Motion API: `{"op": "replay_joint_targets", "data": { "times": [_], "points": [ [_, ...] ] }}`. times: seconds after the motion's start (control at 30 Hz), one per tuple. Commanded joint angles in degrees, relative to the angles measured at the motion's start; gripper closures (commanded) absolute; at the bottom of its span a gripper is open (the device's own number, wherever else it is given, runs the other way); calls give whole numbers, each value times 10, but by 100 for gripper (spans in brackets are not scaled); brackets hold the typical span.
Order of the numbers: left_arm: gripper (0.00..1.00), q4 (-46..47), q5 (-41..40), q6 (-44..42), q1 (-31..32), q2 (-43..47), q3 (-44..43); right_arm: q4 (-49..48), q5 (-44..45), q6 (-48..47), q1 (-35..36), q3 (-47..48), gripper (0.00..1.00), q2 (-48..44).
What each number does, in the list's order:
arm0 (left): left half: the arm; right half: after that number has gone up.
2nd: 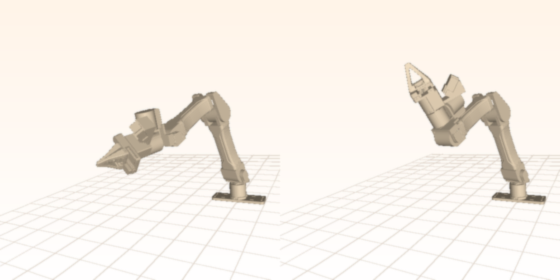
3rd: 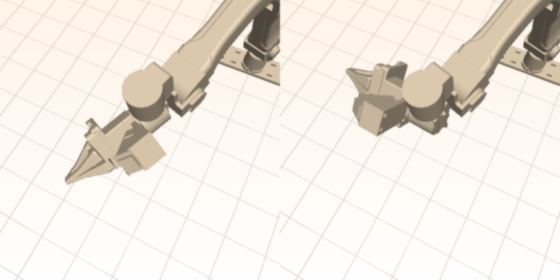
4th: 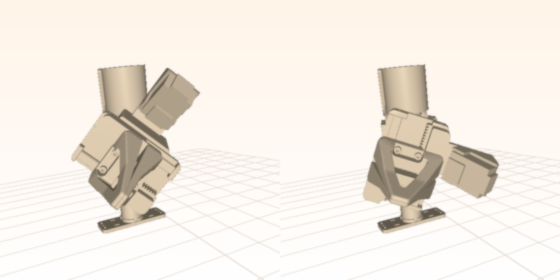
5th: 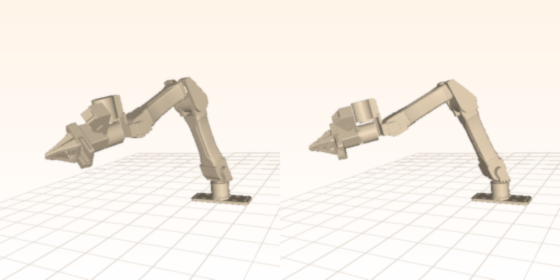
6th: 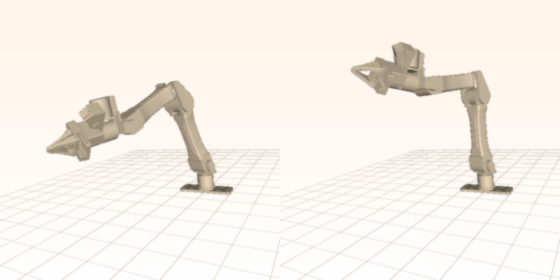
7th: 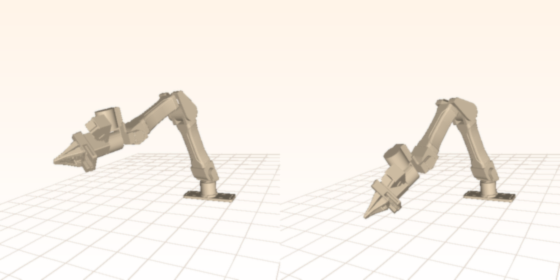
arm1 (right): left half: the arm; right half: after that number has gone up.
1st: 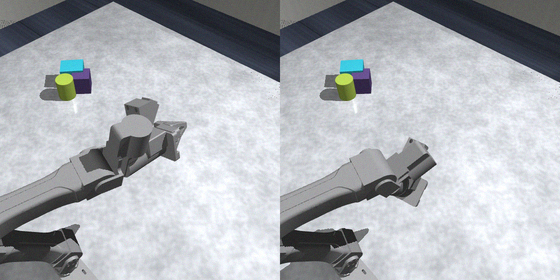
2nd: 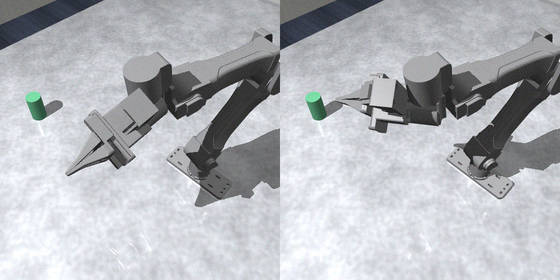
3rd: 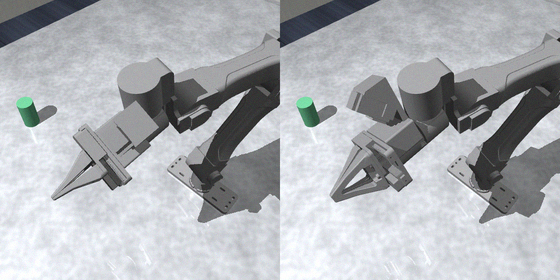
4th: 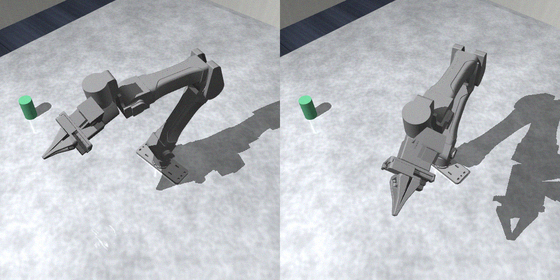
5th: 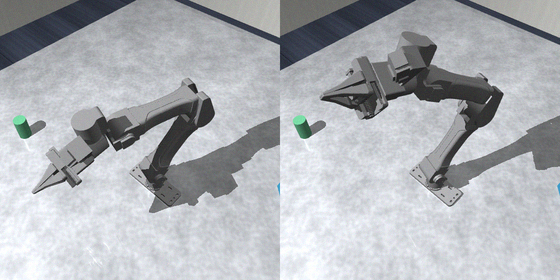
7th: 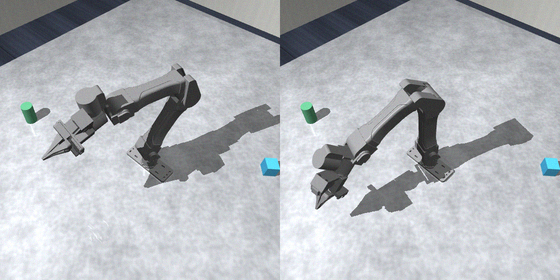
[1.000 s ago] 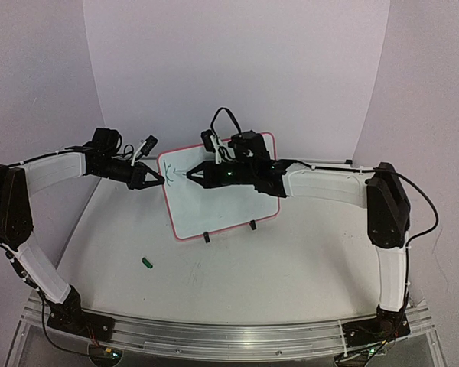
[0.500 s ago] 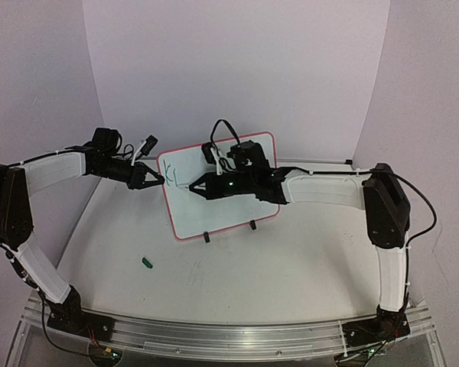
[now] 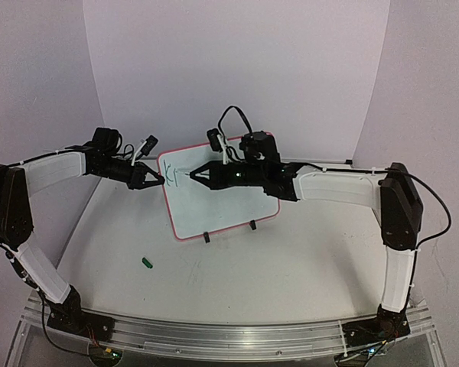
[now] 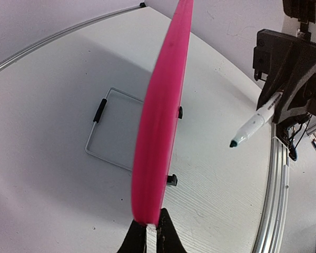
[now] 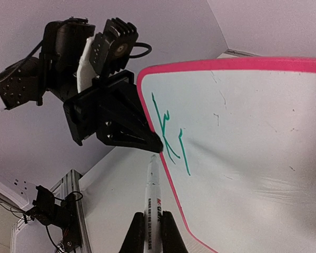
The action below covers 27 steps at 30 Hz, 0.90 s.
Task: Write a sentence on the whiteboard
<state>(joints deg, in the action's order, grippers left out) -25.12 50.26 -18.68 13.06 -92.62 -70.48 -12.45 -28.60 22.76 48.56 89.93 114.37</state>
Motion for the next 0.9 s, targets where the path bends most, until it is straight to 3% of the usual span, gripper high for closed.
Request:
{"op": "replay_joint_targets", "data": {
  "times": [0.0, 0.87],
  "points": [
    [100, -37, -42, -20, 8, 4, -6, -27, 10, 4, -1, 32, 100, -6],
    [100, -38, -43, -20, 8, 4, -6, 5, 43, -1, -1, 101, 100, 54]
  ]
}}
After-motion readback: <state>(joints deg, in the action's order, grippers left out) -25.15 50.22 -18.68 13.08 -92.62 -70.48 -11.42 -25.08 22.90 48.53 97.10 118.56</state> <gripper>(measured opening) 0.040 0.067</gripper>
